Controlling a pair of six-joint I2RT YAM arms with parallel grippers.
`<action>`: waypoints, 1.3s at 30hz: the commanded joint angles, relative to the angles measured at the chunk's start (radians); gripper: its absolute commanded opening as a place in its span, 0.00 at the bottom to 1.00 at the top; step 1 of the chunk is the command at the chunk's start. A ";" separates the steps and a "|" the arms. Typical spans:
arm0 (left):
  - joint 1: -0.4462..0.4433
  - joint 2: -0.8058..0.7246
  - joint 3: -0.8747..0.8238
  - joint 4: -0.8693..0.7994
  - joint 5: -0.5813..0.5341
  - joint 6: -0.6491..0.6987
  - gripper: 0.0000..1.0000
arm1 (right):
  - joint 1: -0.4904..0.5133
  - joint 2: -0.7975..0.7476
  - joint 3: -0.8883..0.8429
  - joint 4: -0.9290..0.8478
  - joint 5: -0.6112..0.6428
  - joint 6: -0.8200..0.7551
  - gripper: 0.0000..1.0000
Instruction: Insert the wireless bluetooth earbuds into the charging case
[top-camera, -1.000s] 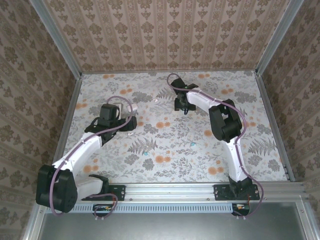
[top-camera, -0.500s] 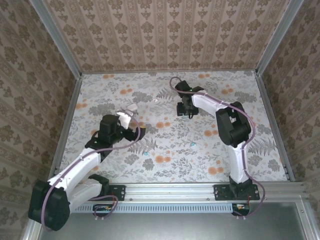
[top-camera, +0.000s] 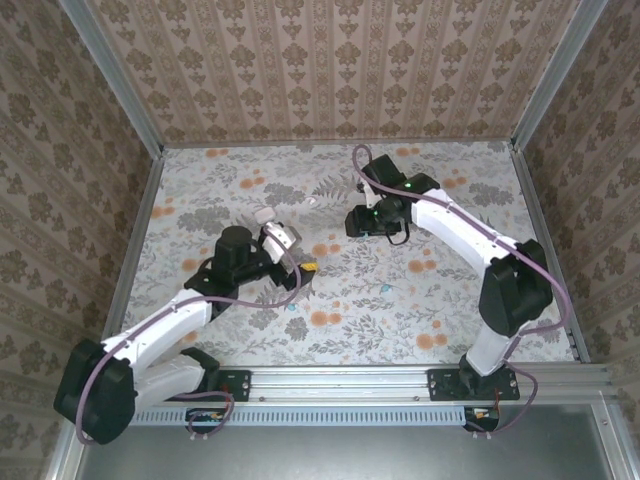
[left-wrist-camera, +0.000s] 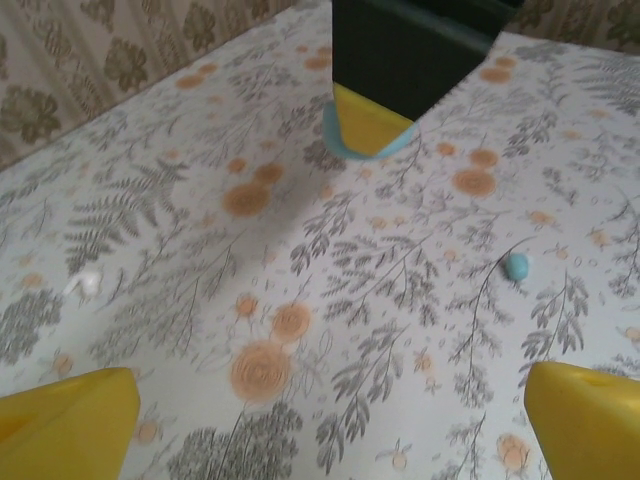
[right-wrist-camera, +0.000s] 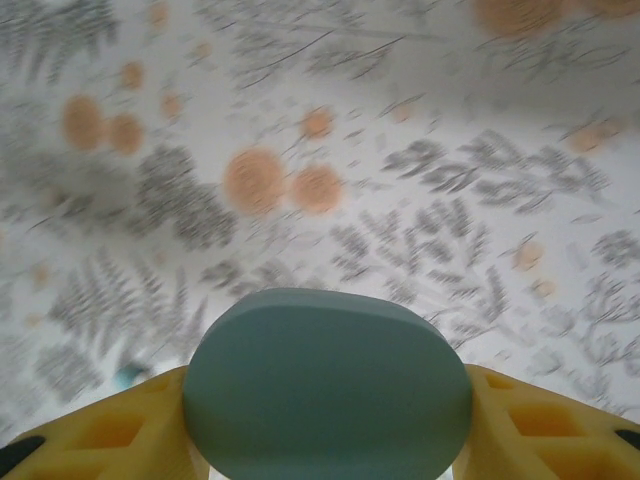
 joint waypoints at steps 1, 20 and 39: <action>-0.023 0.038 0.048 0.144 0.049 -0.001 0.99 | 0.016 -0.078 -0.020 -0.063 -0.155 0.030 0.53; -0.144 0.273 0.232 0.283 0.214 -0.121 0.81 | 0.050 -0.246 0.041 -0.141 -0.213 0.081 0.53; -0.161 0.285 0.238 0.374 0.248 -0.200 0.61 | 0.050 -0.253 0.031 -0.080 -0.275 0.131 0.53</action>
